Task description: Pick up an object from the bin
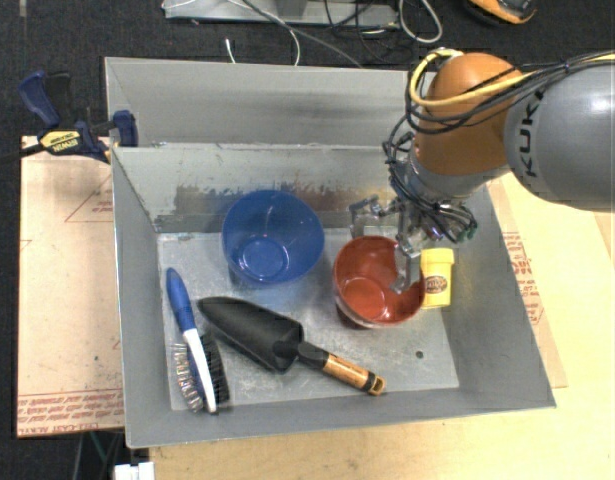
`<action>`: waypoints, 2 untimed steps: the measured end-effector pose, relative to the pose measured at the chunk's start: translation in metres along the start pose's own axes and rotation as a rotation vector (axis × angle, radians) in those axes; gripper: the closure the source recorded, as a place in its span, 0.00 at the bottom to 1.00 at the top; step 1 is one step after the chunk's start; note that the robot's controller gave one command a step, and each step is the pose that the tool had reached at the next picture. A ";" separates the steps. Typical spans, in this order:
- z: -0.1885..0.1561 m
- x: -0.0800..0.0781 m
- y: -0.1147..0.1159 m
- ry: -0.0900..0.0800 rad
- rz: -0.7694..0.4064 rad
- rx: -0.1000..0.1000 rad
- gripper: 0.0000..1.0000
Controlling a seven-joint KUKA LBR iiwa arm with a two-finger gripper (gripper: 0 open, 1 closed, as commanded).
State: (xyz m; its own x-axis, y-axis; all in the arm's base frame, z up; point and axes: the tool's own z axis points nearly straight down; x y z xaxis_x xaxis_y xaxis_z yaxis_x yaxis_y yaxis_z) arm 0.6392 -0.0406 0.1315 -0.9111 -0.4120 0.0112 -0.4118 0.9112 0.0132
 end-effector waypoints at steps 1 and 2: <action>0.018 0.051 -0.032 0.002 -0.114 -0.001 0.00; 0.029 0.002 -0.005 -0.016 -0.257 0.004 0.00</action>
Offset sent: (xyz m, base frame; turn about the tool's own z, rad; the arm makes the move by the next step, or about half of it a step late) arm -0.0010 -0.0076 -0.0297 -0.2583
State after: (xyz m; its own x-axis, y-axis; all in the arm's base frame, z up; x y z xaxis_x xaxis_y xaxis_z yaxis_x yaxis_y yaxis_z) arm 0.6394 -0.0455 0.1020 -0.7768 -0.6297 -0.0079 -0.6298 0.7767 0.0094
